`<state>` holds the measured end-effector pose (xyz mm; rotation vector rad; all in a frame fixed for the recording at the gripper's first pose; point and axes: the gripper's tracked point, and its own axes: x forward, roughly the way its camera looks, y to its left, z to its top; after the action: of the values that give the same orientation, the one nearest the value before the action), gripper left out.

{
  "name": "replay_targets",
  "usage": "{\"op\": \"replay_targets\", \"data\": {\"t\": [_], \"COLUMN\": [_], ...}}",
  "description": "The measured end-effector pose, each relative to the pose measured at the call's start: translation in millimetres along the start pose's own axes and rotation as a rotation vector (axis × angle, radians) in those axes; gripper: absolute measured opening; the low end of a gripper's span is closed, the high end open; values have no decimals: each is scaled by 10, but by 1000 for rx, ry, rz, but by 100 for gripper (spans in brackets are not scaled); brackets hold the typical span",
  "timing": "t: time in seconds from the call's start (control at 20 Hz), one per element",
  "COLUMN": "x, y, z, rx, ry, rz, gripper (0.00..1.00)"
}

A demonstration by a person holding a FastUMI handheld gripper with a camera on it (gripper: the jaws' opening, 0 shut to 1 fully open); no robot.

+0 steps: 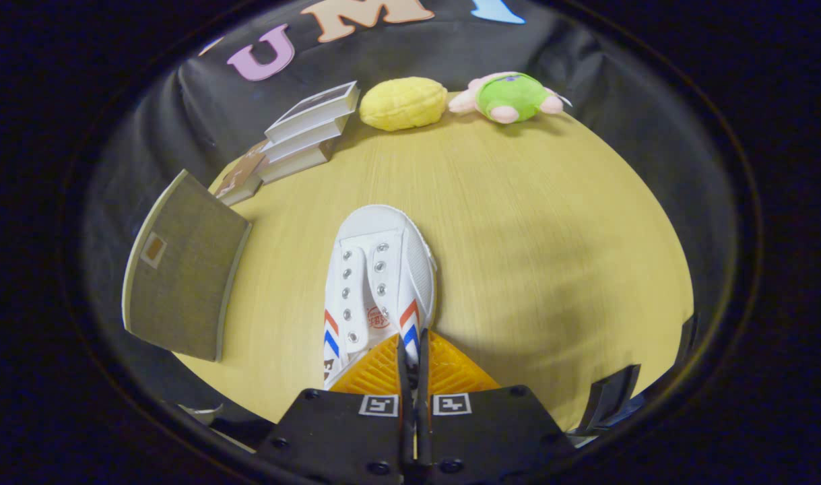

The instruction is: Open the storage box then place both shoes into the box .Put the left shoe in first, then the right shoe, with the right side of both shoes facing outward in a uniform manner.

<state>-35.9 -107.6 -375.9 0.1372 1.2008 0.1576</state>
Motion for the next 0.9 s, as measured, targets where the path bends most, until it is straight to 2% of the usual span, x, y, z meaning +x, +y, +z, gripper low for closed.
{"op": "replay_targets", "data": {"t": [0.15,0.3,0.65,0.9], "x": [-70,-177,-568,-874], "y": [88,201,725,1215], "z": [-25,9,307,504], "rx": [117,173,216,189], "ry": [6,-8,-72,-109], "rz": [48,80,107,123], "gripper": [5,5,5,5]}}
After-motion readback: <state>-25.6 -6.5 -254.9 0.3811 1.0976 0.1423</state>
